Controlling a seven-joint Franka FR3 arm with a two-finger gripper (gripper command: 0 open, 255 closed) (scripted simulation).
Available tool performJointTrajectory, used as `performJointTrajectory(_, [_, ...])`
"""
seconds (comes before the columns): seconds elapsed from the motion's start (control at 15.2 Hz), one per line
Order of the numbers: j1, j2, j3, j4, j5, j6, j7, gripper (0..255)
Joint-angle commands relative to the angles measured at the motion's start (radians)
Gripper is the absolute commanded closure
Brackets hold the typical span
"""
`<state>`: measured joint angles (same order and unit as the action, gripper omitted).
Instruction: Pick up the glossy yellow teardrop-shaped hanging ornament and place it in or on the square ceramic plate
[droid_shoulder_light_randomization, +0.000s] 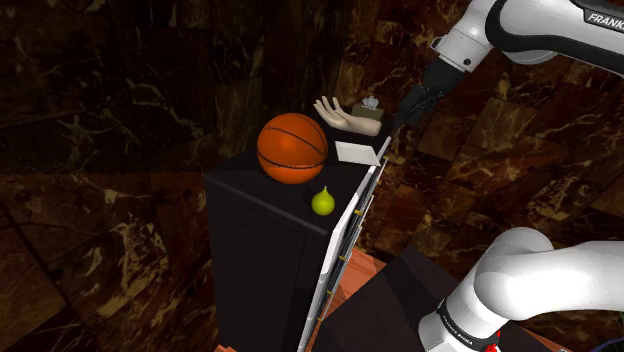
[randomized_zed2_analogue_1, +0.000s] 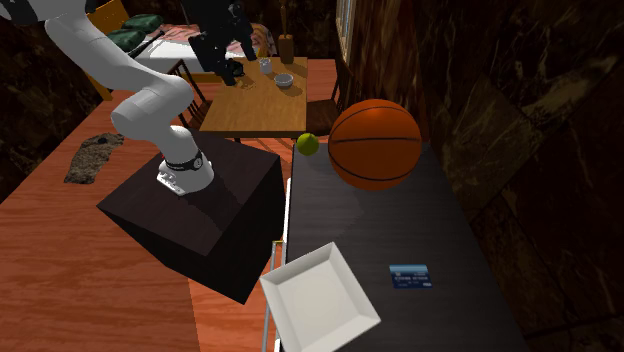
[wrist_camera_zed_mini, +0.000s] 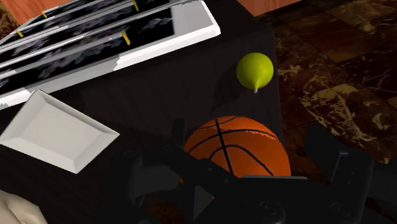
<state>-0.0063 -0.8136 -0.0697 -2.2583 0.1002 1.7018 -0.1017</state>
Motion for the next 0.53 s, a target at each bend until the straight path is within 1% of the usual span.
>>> performJointTrajectory(0.0, [0.0,0.0,0.0,0.0,0.0,0.0,0.0,0])
performJointTrajectory(0.46, [0.051,0.057,0.03,-0.171,0.039,0.22,-0.049,0])
